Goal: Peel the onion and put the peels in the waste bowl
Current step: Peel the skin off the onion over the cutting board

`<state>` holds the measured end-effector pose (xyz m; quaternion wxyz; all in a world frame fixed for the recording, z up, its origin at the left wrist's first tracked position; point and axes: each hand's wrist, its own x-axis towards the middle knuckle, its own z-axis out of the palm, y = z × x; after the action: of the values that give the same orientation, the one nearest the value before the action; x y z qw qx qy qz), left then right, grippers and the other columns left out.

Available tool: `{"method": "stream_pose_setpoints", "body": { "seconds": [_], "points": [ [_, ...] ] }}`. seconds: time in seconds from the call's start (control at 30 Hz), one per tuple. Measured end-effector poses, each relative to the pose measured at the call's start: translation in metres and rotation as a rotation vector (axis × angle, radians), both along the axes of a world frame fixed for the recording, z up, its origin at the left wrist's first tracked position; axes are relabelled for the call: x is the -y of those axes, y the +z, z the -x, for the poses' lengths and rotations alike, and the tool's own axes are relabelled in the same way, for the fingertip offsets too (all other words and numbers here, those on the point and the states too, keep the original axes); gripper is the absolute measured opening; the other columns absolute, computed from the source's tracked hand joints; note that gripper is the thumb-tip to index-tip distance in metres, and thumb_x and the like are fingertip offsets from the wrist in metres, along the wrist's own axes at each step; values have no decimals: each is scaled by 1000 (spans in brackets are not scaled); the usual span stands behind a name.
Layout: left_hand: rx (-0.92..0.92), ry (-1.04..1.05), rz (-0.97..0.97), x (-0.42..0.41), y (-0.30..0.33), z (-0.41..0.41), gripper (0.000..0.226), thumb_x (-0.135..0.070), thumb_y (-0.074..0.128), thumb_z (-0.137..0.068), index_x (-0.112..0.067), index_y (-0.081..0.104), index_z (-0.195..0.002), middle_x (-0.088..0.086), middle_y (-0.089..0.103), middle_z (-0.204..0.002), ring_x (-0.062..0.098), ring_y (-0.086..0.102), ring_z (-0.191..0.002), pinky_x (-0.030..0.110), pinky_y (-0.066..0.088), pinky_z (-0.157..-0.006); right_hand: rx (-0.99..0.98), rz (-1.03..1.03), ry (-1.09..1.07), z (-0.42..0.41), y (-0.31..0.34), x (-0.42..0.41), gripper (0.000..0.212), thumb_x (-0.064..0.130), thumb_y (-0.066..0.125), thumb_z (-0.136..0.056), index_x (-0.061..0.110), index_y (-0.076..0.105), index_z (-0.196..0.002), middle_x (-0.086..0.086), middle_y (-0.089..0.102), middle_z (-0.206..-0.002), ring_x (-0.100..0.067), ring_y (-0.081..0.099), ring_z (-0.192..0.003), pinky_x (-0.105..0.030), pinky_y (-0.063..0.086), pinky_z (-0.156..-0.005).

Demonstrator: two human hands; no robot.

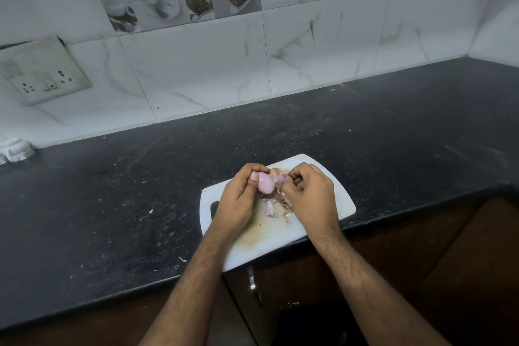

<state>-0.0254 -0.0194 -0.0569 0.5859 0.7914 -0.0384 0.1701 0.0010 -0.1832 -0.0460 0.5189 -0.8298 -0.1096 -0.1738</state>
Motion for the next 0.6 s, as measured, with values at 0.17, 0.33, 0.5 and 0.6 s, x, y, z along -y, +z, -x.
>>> {"method": "stream_pose_setpoints", "body": {
  "seconds": [0.17, 0.33, 0.5, 0.6],
  "points": [
    [-6, 14, 32, 1, 1, 1, 32, -35, 43, -108, -18, 69, -115, -13, 74, -106, 6, 68, -102, 26, 54, -90, -56, 54, -19, -3, -1, -2, 13, 15, 73, -89, 17, 62, -81, 4, 62, -83, -11, 58, -71, -22, 51, -60],
    [-26, 27, 72, -1, -2, 0, 33, -41, 45, -108, -19, 70, -112, 1, 75, -110, 34, 70, -110, 55, 57, -100, -105, 120, -28, -7, -3, -5, 14, 18, 73, -91, 20, 62, -81, 7, 61, -82, -6, 54, -65, -15, 42, -55],
    [-47, 38, 90, 0, 1, 0, 29, -43, 47, -107, -27, 71, -108, -1, 75, -110, 34, 70, -112, 60, 56, -102, -116, 165, -2, -10, -6, -6, 18, 21, 71, -94, 21, 60, -78, 8, 60, -78, -6, 52, -63, -16, 37, -54],
    [-65, 48, 103, 1, 2, 0, 29, -43, 47, -106, -30, 72, -105, -4, 75, -109, 31, 71, -111, 59, 56, -102, -110, 179, 17, -11, -8, -6, 21, 23, 68, -96, 23, 58, -77, 8, 59, -77, -7, 52, -64, -20, 38, -55]
  ]
}}
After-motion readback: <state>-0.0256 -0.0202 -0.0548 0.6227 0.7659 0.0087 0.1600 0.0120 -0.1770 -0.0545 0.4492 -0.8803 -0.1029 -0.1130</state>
